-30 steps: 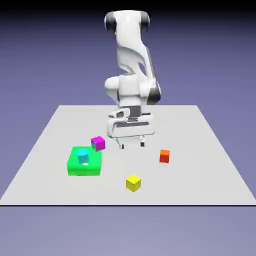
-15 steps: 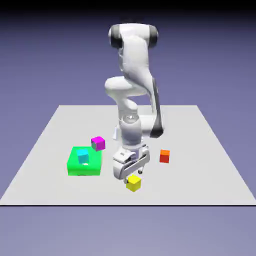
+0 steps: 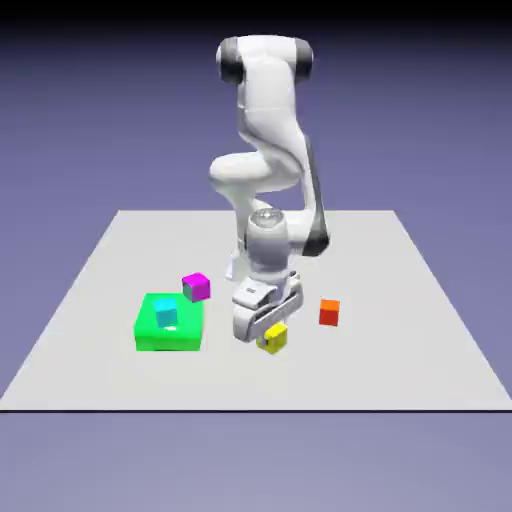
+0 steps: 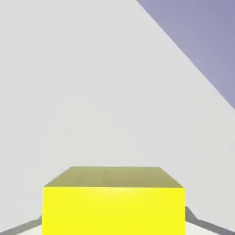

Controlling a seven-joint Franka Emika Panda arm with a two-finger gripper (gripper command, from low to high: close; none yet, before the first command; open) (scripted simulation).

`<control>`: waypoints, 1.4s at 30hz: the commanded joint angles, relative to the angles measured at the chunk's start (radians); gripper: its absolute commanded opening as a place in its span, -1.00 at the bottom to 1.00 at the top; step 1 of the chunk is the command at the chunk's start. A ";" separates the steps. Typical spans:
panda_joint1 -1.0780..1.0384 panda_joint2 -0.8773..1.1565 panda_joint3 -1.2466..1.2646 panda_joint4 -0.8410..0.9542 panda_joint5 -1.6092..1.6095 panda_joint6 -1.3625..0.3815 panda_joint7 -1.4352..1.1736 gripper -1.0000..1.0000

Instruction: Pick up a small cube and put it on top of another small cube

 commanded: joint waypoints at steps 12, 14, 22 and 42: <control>0.423 -0.342 -0.139 -0.257 -0.269 -0.081 -0.020 -1.00; 0.495 -0.399 -0.162 -0.300 -0.314 -0.095 -0.024 -1.00; 0.575 -0.377 -0.118 -0.349 -0.201 -0.028 -0.145 -1.00; 0.549 -0.233 -0.008 -0.336 0.050 0.096 -0.314 1.00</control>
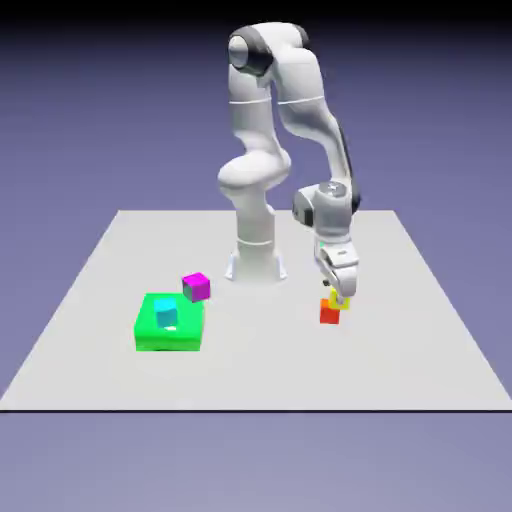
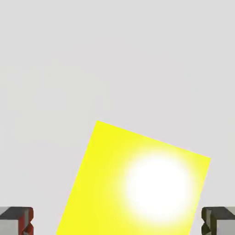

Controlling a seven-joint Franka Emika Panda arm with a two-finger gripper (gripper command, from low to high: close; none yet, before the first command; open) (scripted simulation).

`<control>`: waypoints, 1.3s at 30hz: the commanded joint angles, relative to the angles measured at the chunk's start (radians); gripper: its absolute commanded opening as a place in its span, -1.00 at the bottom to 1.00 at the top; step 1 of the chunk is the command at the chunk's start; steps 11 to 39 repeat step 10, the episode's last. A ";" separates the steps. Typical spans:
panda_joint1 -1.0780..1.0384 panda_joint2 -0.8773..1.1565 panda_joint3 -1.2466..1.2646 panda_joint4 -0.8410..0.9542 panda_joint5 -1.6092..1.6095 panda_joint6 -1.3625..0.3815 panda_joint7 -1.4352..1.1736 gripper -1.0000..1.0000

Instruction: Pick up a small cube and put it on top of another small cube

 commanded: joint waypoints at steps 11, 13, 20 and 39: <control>0.045 -0.243 -0.185 -0.022 -0.425 -0.209 0.286 1.00; 0.045 -0.243 -0.185 -0.022 -0.425 -0.209 0.286 1.00; 0.045 -0.243 -0.185 -0.022 -0.425 -0.209 0.286 1.00; 0.045 -0.243 -0.185 -0.022 -0.425 -0.209 0.286 1.00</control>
